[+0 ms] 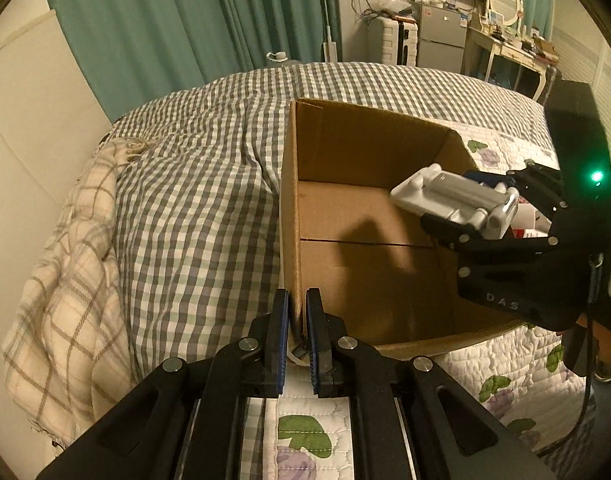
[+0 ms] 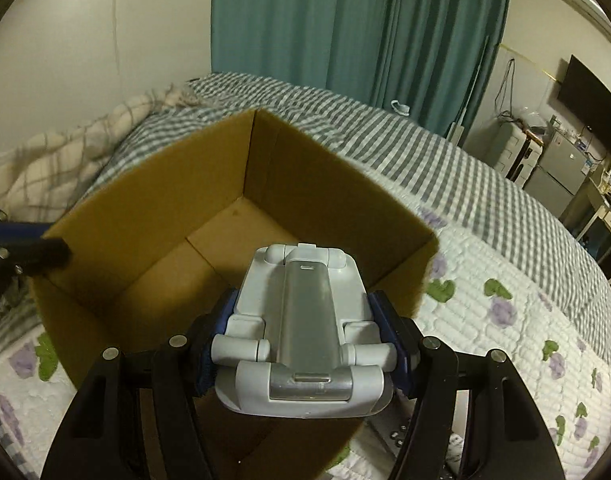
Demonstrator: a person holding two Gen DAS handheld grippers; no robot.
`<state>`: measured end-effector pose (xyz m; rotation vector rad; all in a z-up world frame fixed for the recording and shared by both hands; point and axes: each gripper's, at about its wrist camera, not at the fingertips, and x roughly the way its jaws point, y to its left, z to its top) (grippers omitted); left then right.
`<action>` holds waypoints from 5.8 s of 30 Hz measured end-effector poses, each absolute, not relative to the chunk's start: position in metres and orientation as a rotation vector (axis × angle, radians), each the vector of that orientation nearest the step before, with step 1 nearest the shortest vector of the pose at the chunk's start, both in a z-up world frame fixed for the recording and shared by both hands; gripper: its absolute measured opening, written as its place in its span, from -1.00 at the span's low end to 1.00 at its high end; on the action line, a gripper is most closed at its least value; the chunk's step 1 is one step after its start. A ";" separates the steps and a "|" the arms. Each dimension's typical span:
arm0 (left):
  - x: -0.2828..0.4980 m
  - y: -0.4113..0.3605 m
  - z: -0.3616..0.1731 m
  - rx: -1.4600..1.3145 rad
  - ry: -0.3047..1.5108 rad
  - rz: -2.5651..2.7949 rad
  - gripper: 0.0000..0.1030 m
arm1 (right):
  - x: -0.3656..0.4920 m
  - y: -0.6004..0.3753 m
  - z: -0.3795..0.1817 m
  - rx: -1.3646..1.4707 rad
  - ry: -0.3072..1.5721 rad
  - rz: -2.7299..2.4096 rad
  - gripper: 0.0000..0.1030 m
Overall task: Organize rigid objects
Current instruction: 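Grasp the white phone stand with the right gripper and lift it, then lower the phone stand into the box and open the right gripper, then grasp the light-blue earbud case with the right gripper, then carry the earbud case into the box and release it, then grasp the white charger plug with the right gripper, then carry the charger plug over the box and drop it inside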
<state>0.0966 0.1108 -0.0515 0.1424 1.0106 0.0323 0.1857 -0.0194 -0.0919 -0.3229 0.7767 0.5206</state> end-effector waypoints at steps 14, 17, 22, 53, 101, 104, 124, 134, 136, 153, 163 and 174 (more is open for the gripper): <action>0.102 0.110 -0.057 0.152 1.034 0.032 -0.83 | 0.154 -0.077 -0.031 -0.354 0.709 0.447 0.56; 0.102 0.110 -0.057 0.147 1.037 0.035 -0.83 | 0.142 -0.117 -0.009 -0.363 0.696 0.377 0.56; 0.101 0.103 -0.055 0.177 1.028 0.040 -0.83 | 0.128 -0.179 -0.005 -0.335 0.718 0.272 0.56; 0.099 0.104 -0.057 0.209 1.025 0.035 -0.83 | 0.132 -0.252 -0.145 -0.078 1.035 0.256 0.14; 0.101 0.100 -0.056 0.180 1.029 0.019 -0.83 | 0.173 -0.025 -0.090 -0.366 0.844 0.580 -0.04; 0.102 0.104 -0.056 0.174 1.029 0.015 -0.83 | 0.175 -0.017 -0.106 -0.393 0.867 0.571 -0.04; 0.107 0.100 -0.058 0.196 1.055 0.056 -0.83 | 0.156 -0.152 -0.035 -0.343 0.823 0.402 0.53; 0.112 0.102 -0.062 0.175 1.085 0.084 -0.83 | 0.167 -0.243 -0.077 -0.373 0.887 0.300 0.52; 0.112 0.101 -0.062 0.174 1.085 0.088 -0.83 | 0.170 -0.246 -0.093 -0.347 0.904 0.319 0.52; 0.114 0.105 -0.062 0.165 1.095 0.083 -0.83 | 0.204 -0.232 -0.144 -0.278 0.996 0.430 -0.10; 0.111 0.100 -0.062 0.175 1.088 0.101 -0.83 | 0.195 -0.238 -0.137 -0.302 0.939 0.357 -0.43; 0.108 0.099 -0.061 0.178 1.072 0.094 -0.83 | 0.173 -0.248 -0.106 -0.265 0.877 0.287 -0.46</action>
